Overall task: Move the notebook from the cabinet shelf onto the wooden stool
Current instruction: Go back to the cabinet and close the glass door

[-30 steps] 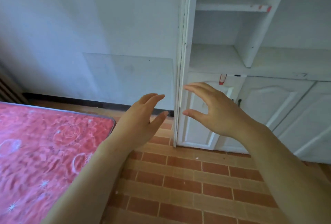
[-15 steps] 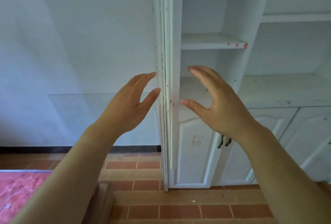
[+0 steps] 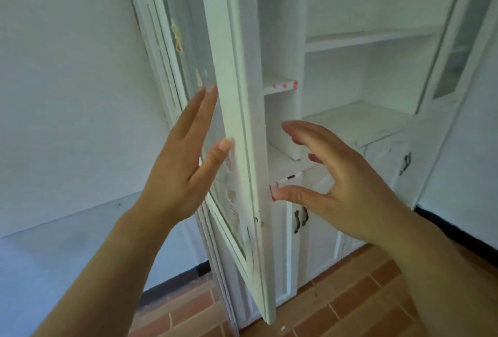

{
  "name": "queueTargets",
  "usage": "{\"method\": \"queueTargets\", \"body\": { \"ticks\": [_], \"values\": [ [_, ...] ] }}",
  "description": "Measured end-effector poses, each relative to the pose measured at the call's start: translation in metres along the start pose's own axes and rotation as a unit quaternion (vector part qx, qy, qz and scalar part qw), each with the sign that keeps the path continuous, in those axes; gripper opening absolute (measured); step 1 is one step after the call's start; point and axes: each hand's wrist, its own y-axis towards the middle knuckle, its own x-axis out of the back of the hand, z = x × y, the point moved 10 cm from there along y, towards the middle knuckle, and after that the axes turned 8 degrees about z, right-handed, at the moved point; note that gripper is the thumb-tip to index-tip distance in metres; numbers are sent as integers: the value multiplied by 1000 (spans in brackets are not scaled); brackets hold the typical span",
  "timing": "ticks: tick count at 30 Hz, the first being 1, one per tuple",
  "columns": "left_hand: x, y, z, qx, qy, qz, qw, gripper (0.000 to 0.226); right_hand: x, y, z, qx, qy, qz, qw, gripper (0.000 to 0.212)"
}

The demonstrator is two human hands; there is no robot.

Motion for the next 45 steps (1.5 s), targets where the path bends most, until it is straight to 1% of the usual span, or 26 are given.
{"method": "queueTargets", "body": {
  "ticks": [3, 8, 12, 16, 19, 23, 27, 31, 36, 42, 45],
  "values": [
    [-9, 5, -2, -41, -38, 16, 998, 73, 4, -11, 11, -35, -22, -40, 998, 75],
    [-13, 7, -3, -72, -105, 11, 992, 75, -3, -26, 27, -110, -56, -93, 988, 70],
    [-16, 12, 3, -70, -163, -12, 984, 76, -13, -30, 39, -147, -86, -127, 977, 69],
    [-21, 18, 5, -71, -175, -28, 982, 78, -22, -27, 34, -180, -94, -159, 966, 63],
    [-27, 25, 7, -77, -153, -25, 985, 80, -23, -30, 25, -196, -92, -193, 957, 58],
    [-37, 42, 10, -106, -110, -9, 988, 78, -14, -35, 7, -226, -85, -226, 944, 57],
    [-47, 57, 10, -124, -47, -6, 991, 80, -2, -37, -6, -237, -113, -237, 935, 61],
    [-61, 71, 8, -121, -12, -11, 993, 82, 11, -35, -17, -243, -137, -251, 927, 69],
    [-78, 89, 4, -109, 19, -35, 993, 84, 20, -21, -41, -245, -154, -239, 927, 74],
    [-101, 118, 7, -91, 62, -52, 993, 83, 38, -3, -95, -260, -142, -232, 927, 78],
    [-115, 134, 12, -77, 101, -50, 991, 83, 48, 9, -125, -260, -123, -223, 931, 78]
  ]
}}
